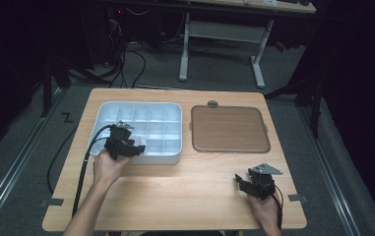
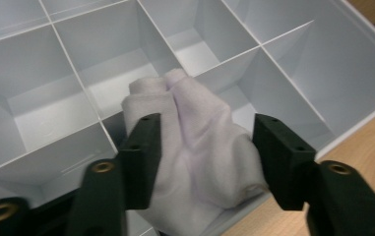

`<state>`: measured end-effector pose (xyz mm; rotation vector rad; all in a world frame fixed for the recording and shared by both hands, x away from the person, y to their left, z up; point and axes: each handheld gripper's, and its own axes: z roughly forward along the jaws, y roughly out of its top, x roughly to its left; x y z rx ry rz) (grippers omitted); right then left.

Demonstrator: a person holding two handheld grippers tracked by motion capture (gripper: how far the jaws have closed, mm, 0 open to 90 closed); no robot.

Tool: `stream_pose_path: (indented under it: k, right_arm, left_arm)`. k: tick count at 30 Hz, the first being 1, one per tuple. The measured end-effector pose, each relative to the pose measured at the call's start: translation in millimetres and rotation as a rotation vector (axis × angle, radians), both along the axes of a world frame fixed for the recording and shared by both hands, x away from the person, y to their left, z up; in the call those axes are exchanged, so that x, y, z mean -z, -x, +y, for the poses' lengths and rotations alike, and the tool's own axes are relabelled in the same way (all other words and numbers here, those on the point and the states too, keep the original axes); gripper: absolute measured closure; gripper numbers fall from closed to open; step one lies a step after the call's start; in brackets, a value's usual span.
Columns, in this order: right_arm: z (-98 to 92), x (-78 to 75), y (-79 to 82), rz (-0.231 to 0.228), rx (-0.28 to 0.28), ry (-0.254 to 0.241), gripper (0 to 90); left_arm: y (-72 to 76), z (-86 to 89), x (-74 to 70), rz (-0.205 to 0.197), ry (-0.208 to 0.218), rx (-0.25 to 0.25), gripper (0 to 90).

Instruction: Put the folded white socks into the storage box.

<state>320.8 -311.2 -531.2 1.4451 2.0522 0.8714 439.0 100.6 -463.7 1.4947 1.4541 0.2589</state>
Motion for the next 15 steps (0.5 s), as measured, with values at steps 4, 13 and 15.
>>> stream_pose_path:
  k: [4, 13, 15]
  right_arm:
    - [0.0, 0.0, 0.0, 0.000, 0.000, 0.000, 40.6]
    - [0.2, 0.0, 0.1, 0.001, 0.002, -0.001, 40.6]
    - [0.2, 0.0, 0.1, 0.001, 0.002, -0.002, 40.6]
  left_arm:
    - [-2.4, -0.3, 3.6, 0.002, -0.008, 0.002, 65.3]
    - [-6.9, -0.2, 9.5, 0.005, -0.025, 0.003, 83.8]
    - [-8.2, 0.6, 10.2, 0.014, -0.022, 0.001, 84.3]
